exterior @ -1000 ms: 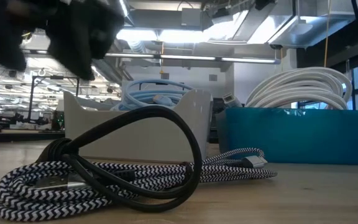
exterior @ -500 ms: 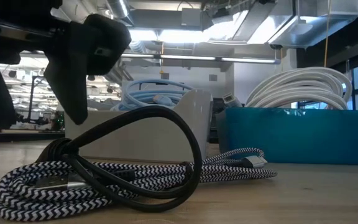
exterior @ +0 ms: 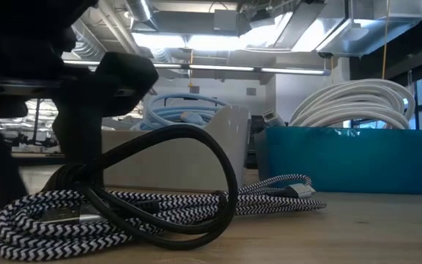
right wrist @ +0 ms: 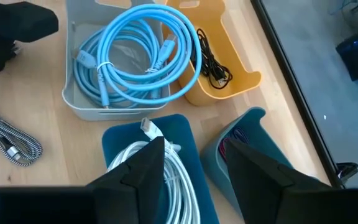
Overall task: Pick & Place USB Port
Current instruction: Put the black USB cable into the yellow bin
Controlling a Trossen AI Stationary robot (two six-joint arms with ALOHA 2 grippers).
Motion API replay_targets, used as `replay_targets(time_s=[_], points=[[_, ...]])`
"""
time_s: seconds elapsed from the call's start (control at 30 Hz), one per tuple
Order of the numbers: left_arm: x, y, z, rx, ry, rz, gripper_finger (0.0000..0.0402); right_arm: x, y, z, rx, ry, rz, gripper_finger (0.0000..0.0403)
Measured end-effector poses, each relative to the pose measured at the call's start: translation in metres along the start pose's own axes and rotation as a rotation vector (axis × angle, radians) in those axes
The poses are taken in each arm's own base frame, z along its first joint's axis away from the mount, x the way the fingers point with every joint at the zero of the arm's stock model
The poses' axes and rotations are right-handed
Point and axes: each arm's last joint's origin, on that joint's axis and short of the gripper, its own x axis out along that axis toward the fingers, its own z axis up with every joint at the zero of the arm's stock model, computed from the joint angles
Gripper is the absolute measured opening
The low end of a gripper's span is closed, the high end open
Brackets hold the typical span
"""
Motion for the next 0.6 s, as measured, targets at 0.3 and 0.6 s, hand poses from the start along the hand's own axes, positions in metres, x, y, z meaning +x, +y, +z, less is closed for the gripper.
replay_targets(time_s=[0.3, 0.6], points=[[-0.013, 0.001, 0.016, 0.012, 0.047, -0.093, 0.0011, 0.0, -0.002, 0.0, -0.034, -0.029, -0.044, 0.0173], [-0.124, 0.028, 0.055, 0.11, -0.094, 0.001, 0.001, 0.0, -0.007, 0.002, -0.08, -0.105, -0.173, 0.0173]])
